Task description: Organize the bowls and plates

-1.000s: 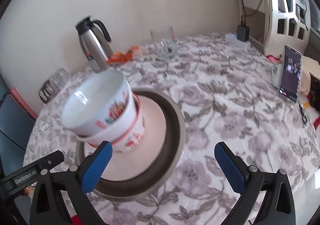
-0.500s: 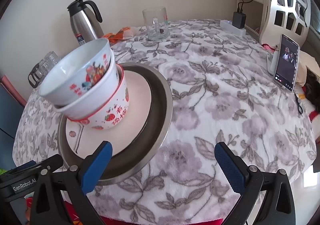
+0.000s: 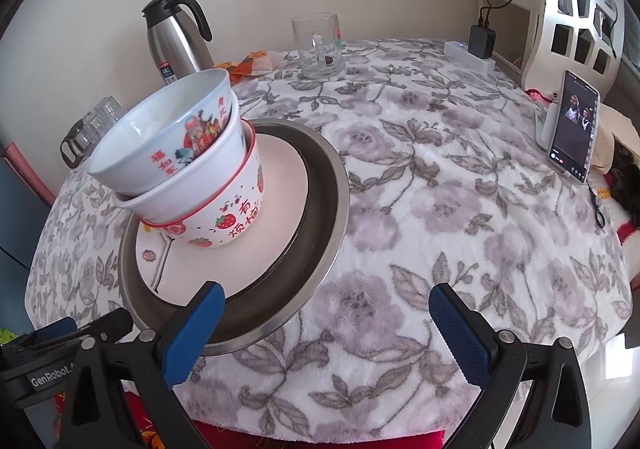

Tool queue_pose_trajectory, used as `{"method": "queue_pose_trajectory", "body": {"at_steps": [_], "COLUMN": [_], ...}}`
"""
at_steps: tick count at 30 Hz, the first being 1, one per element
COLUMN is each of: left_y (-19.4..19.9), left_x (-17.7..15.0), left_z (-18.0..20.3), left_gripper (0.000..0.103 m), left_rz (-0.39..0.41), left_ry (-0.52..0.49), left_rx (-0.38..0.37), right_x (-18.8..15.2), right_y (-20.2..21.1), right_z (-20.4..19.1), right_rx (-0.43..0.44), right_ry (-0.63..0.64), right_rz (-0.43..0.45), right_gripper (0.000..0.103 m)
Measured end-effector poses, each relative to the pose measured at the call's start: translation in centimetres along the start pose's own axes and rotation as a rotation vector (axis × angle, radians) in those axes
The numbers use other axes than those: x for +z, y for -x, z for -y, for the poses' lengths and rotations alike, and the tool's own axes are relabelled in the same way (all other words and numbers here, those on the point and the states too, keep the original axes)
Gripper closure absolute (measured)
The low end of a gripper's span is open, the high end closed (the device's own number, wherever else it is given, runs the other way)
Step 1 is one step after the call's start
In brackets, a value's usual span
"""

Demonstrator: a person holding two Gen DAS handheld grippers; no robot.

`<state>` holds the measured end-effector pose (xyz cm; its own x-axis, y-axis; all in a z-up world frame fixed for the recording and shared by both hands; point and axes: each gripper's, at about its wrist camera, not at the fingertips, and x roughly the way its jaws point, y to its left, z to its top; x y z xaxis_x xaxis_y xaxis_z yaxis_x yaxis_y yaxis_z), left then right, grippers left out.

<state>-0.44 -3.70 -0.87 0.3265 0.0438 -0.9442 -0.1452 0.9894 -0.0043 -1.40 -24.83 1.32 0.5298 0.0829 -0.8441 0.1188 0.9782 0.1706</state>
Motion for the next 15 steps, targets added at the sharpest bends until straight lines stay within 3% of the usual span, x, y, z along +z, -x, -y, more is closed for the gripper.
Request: {"method": "queue_pose_trajectory", "body": {"at_steps": [15], "left_y": [0.53], "left_x": [0.34], "left_z": [-0.42], "left_gripper": [0.001], "left_rz": [0.040], "left_ry": [0.018], "left_rx": [0.008], "right_x": [0.06], "right_y": [-0.12], "right_z": [0.03], "right_rx": [0.001], "right_ry": [0.002], "right_rz": [-0.002], "right_gripper": [0.000]}}
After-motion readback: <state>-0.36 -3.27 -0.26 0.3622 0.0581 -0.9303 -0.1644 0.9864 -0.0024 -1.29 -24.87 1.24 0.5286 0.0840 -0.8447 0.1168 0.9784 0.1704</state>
